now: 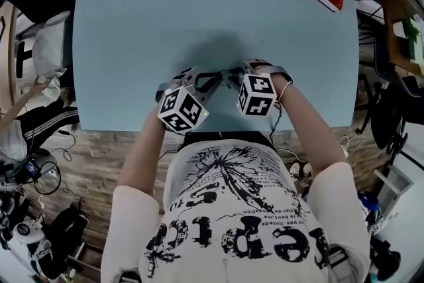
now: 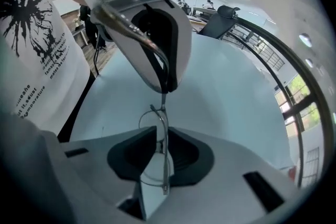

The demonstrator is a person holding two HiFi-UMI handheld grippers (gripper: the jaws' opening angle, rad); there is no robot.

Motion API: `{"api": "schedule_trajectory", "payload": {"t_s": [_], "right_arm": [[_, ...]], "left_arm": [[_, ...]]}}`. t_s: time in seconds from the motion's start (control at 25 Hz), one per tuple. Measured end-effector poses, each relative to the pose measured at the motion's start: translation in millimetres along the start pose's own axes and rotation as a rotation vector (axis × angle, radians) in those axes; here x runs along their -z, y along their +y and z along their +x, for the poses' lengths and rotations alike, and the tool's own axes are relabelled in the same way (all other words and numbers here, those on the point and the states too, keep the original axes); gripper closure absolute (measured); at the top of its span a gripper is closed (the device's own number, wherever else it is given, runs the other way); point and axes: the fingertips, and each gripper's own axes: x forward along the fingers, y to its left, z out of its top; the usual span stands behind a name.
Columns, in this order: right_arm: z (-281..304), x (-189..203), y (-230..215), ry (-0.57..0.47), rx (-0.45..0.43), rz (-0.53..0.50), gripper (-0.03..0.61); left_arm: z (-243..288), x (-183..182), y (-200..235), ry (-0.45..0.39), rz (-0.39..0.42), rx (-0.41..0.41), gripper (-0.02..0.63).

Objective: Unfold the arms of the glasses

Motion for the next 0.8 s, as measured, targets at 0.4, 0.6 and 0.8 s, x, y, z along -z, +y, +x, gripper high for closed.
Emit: {"api": "schedule_trajectory", "payload": {"t_s": [0.4,0.6,0.8], "right_arm": [[7.5,4.5,0.1,0.056,0.008,-0.085,0.552],[-18.8,1.3,-3.1,-0.011,0.069,-0.079,0.552],[-50.4,14.1,-10.4,-0.051,0.135,-0.029,0.554]], "left_arm": [[0.1,2.3,-0.6,-0.004,-0.019,-0.006,0.588],[-1.1,4.0,2.1,0.016,-0.007,-0.017,0.588],[-1.2,4.5,5.3,0.026,-0.004,-0.029,0.588]]}}
